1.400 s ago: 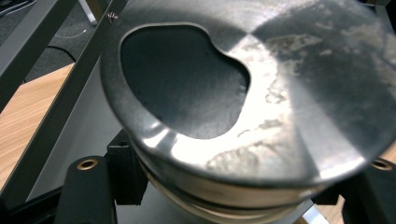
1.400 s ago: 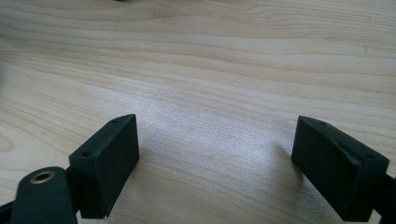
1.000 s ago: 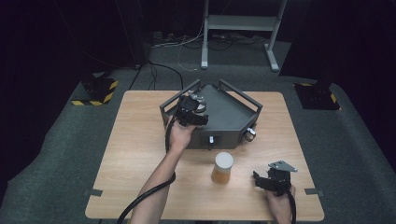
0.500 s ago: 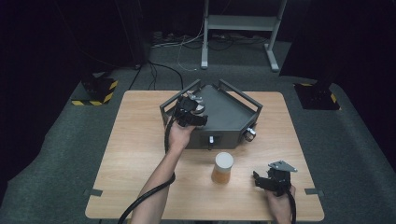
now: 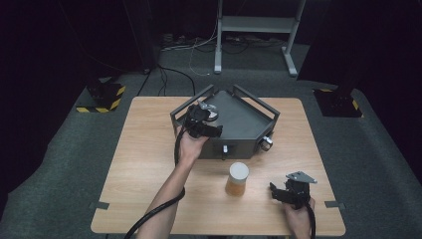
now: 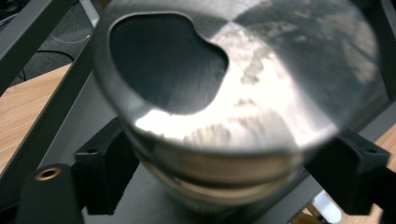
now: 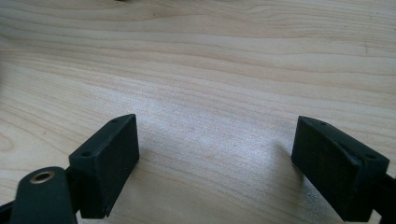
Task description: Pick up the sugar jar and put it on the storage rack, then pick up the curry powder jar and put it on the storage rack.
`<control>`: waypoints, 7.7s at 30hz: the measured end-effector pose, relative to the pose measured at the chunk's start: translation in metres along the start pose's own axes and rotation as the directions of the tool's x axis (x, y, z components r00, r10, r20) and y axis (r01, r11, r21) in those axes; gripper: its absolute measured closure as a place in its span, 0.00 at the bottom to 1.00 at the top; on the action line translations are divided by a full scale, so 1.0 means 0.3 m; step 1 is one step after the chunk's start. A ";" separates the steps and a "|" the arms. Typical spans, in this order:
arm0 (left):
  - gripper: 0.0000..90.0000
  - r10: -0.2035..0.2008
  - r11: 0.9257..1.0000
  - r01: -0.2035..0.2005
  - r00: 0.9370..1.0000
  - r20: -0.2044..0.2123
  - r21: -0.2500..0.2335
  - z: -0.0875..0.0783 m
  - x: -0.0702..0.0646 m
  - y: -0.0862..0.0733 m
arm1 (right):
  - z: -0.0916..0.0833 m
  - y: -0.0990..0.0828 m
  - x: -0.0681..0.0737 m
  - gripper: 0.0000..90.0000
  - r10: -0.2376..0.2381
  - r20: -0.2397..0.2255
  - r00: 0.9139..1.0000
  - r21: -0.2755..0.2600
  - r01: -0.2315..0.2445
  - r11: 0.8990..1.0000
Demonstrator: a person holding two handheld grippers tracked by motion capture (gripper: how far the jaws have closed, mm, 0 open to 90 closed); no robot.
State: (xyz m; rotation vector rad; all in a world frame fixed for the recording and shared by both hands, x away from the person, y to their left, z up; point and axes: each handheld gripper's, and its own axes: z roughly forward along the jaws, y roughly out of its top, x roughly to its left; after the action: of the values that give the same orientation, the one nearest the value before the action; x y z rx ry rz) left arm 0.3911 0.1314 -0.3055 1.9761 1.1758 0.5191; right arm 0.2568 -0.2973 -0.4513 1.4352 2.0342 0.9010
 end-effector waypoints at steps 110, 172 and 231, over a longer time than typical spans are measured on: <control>0.01 -0.046 0.995 0.058 0.990 -0.132 0.087 -0.011 -0.045 -0.633 | 0.001 0.001 -0.002 0.16 0.004 -0.001 1.000 0.002 -0.004 1.000; 0.02 -0.049 0.995 0.061 0.990 -0.135 0.083 -0.015 -0.047 -0.637 | -0.019 0.068 -0.020 0.10 -0.117 -0.246 0.962 -0.048 0.109 0.993; 0.03 -0.051 0.995 0.062 0.990 -0.134 0.081 -0.016 -0.046 -0.638 | 0.031 0.164 0.143 0.28 -0.275 -0.425 0.863 -0.233 0.189 0.954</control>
State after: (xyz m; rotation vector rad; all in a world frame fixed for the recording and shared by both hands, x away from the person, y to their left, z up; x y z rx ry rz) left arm 0.2742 0.1755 -0.4514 1.9990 1.3520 0.5857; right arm 0.2799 -0.2432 -0.4213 0.9074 2.3147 1.3744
